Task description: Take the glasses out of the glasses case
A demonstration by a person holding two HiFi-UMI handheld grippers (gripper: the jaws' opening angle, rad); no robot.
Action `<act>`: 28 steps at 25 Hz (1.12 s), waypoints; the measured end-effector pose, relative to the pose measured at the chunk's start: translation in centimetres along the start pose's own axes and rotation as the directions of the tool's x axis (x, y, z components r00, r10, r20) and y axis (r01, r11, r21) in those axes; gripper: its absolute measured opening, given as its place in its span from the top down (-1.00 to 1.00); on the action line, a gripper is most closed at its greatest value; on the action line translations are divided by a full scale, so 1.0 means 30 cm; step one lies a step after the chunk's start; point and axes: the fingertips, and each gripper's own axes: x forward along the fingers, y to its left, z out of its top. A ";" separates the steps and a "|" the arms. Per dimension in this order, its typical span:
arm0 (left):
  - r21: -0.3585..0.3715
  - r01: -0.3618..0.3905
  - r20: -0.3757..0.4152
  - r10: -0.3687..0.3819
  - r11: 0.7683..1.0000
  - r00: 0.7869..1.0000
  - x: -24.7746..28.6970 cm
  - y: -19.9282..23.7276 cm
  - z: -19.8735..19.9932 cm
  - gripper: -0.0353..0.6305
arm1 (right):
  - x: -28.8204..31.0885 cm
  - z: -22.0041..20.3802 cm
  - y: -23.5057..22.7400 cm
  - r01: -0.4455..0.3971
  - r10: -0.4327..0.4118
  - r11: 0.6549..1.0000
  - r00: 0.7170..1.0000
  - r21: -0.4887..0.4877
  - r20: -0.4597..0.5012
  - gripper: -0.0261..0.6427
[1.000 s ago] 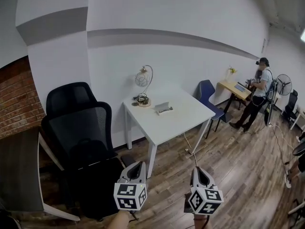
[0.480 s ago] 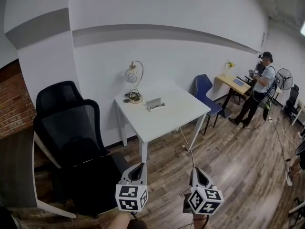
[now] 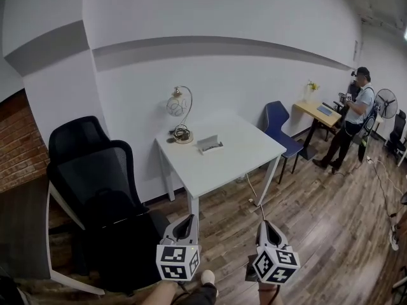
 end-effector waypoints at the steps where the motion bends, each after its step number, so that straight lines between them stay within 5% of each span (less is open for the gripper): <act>1: 0.002 0.002 0.000 -0.002 1.000 1.000 0.017 0.001 0.000 0.86 | 0.019 0.003 -0.006 0.001 -0.001 1.000 1.000 0.002 0.000 0.83; 28: -0.080 -0.058 0.053 0.062 0.995 0.997 0.717 0.243 0.104 0.86 | 0.756 0.225 -0.090 -0.053 0.050 0.991 0.998 -0.123 -0.025 0.83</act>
